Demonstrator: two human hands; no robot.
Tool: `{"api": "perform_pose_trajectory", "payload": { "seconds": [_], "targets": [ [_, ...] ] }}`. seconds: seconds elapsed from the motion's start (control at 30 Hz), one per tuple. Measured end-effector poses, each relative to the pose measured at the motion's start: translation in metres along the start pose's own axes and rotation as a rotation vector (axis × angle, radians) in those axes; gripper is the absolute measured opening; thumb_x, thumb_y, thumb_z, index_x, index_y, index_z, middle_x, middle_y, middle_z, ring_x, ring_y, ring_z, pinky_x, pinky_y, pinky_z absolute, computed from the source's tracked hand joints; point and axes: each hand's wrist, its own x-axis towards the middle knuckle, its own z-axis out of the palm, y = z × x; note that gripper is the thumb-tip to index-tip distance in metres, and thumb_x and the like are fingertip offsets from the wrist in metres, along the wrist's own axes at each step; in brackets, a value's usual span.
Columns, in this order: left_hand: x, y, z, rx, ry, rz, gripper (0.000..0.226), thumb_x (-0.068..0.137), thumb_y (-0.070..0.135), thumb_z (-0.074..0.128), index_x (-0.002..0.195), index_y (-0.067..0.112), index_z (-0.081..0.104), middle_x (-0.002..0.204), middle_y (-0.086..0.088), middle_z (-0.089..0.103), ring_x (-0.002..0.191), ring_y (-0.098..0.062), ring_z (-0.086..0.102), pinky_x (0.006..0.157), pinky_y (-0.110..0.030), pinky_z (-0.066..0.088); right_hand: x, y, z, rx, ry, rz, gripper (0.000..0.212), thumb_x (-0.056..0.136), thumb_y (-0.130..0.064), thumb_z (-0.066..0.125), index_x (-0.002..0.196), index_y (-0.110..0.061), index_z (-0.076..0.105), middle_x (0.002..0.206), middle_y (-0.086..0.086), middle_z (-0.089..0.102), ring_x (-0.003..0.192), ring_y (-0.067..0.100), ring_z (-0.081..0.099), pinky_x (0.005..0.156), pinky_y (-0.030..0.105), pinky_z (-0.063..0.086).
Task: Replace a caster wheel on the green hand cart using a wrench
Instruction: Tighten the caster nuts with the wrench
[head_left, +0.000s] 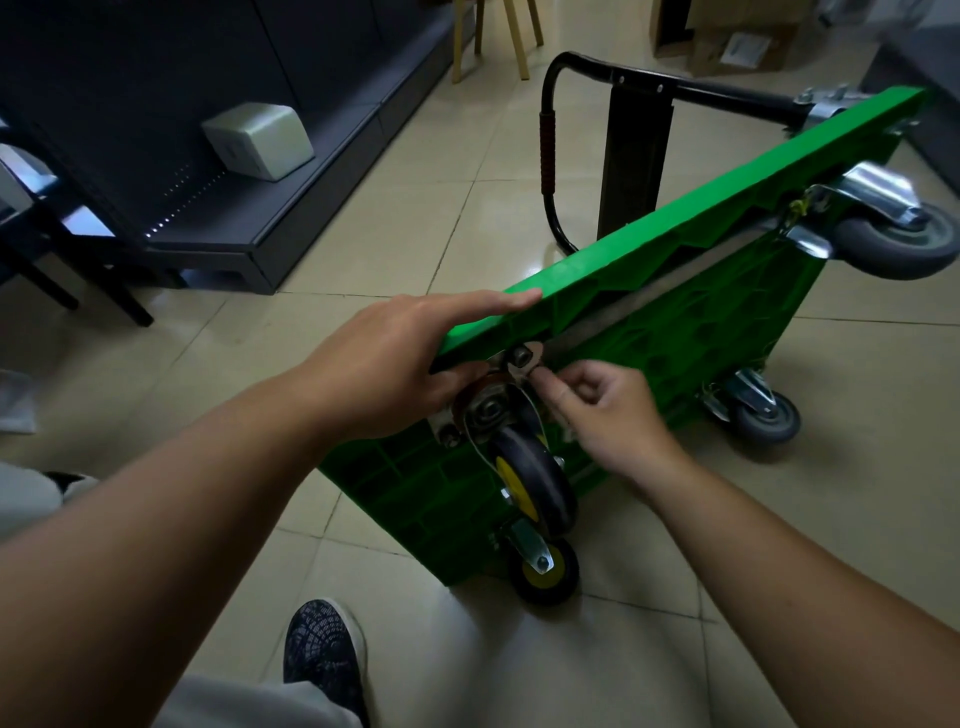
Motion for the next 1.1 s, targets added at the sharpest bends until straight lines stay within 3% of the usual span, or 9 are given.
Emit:
{"api": "perform_pose_trajectory", "payload": {
  "seconds": [0.1, 0.23, 0.33, 0.4, 0.43, 0.6, 0.73, 0.93, 1.1],
  "targets": [
    [0.000, 0.000, 0.000, 0.001, -0.022, -0.009, 0.075, 0.094, 0.037, 0.066, 0.147, 0.070, 0.025, 0.136, 0.006, 0.066, 0.098, -0.023, 0.069, 0.083, -0.049, 0.057, -0.007, 0.014, 0.016, 0.182, 0.016, 0.048, 0.043, 0.075, -0.055, 0.070, 0.079, -0.012, 0.069, 0.073, 0.000, 0.075, 0.066, 0.006, 0.067, 0.060, 0.017, 0.049],
    [-0.001, 0.002, -0.002, -0.030, -0.036, -0.003, 0.071, 0.093, 0.040, 0.062, 0.148, 0.068, 0.027, 0.143, 0.007, 0.061, 0.101, -0.022, 0.069, 0.087, -0.049, 0.057, -0.013, 0.031, 0.003, 0.146, 0.052, 0.015, 0.043, 0.078, -0.050, 0.073, 0.079, -0.007, 0.067, 0.064, -0.003, 0.068, 0.061, 0.005, 0.063, 0.058, 0.016, 0.047],
    [-0.001, 0.002, -0.002, -0.029, -0.027, 0.000, 0.072, 0.095, 0.036, 0.066, 0.149, 0.067, 0.029, 0.147, 0.011, 0.058, 0.106, -0.024, 0.068, 0.091, -0.048, 0.056, -0.014, 0.049, -0.039, -0.417, -0.037, -0.005, 0.039, 0.079, -0.047, 0.078, 0.072, -0.013, 0.061, 0.064, -0.004, 0.061, 0.069, 0.014, 0.058, 0.062, 0.028, 0.044],
    [-0.001, 0.000, -0.001, -0.027, -0.016, 0.009, 0.074, 0.096, 0.033, 0.069, 0.149, 0.066, 0.030, 0.149, 0.014, 0.056, 0.107, -0.023, 0.068, 0.092, -0.048, 0.056, -0.010, 0.046, -0.068, -0.975, -0.031, -0.157, 0.043, 0.076, -0.058, 0.076, 0.071, -0.021, 0.054, 0.070, -0.001, 0.060, 0.079, 0.023, 0.049, 0.068, 0.034, 0.035],
    [-0.001, 0.000, 0.000, -0.025, -0.011, 0.013, 0.073, 0.096, 0.033, 0.069, 0.149, 0.065, 0.030, 0.150, 0.014, 0.055, 0.106, -0.023, 0.068, 0.091, -0.048, 0.056, -0.007, 0.038, -0.079, -1.073, -0.007, -0.255, 0.043, 0.075, -0.061, 0.073, 0.072, -0.022, 0.055, 0.072, 0.000, 0.060, 0.081, 0.024, 0.047, 0.070, 0.034, 0.032],
    [0.000, 0.000, 0.000, -0.023, 0.003, 0.019, 0.073, 0.096, 0.033, 0.070, 0.149, 0.065, 0.032, 0.151, 0.016, 0.054, 0.107, -0.020, 0.069, 0.091, -0.047, 0.056, 0.012, -0.031, -0.089, -0.947, 0.178, -0.641, 0.043, 0.079, -0.059, 0.068, 0.082, -0.016, 0.067, 0.077, 0.000, 0.063, 0.083, 0.026, 0.052, 0.080, 0.037, 0.037],
    [0.000, 0.001, 0.001, -0.018, 0.006, 0.027, 0.074, 0.096, 0.033, 0.071, 0.148, 0.066, 0.031, 0.151, 0.018, 0.053, 0.107, -0.018, 0.069, 0.090, -0.046, 0.056, 0.016, -0.071, -0.071, -1.057, 0.128, -0.886, 0.039, 0.085, -0.055, 0.069, 0.084, -0.016, 0.066, 0.078, 0.000, 0.065, 0.074, 0.023, 0.056, 0.085, 0.038, 0.035],
    [-0.001, 0.001, -0.001, -0.020, 0.003, 0.020, 0.075, 0.095, 0.032, 0.071, 0.148, 0.067, 0.031, 0.149, 0.018, 0.056, 0.094, -0.020, 0.070, 0.082, -0.046, 0.057, 0.017, -0.077, -0.060, -1.123, 0.129, -0.894, 0.043, 0.083, -0.058, 0.065, 0.085, -0.015, 0.068, 0.082, 0.005, 0.069, 0.079, 0.026, 0.058, 0.086, 0.039, 0.037],
    [0.000, 0.002, -0.001, -0.028, -0.004, 0.013, 0.074, 0.095, 0.032, 0.071, 0.147, 0.067, 0.032, 0.148, 0.015, 0.057, 0.098, -0.021, 0.070, 0.084, -0.046, 0.056, 0.019, -0.084, -0.060, -1.153, 0.095, -0.872, 0.043, 0.081, -0.059, 0.066, 0.087, -0.017, 0.069, 0.086, 0.007, 0.067, 0.088, 0.031, 0.056, 0.085, 0.043, 0.042]
  ]
}}
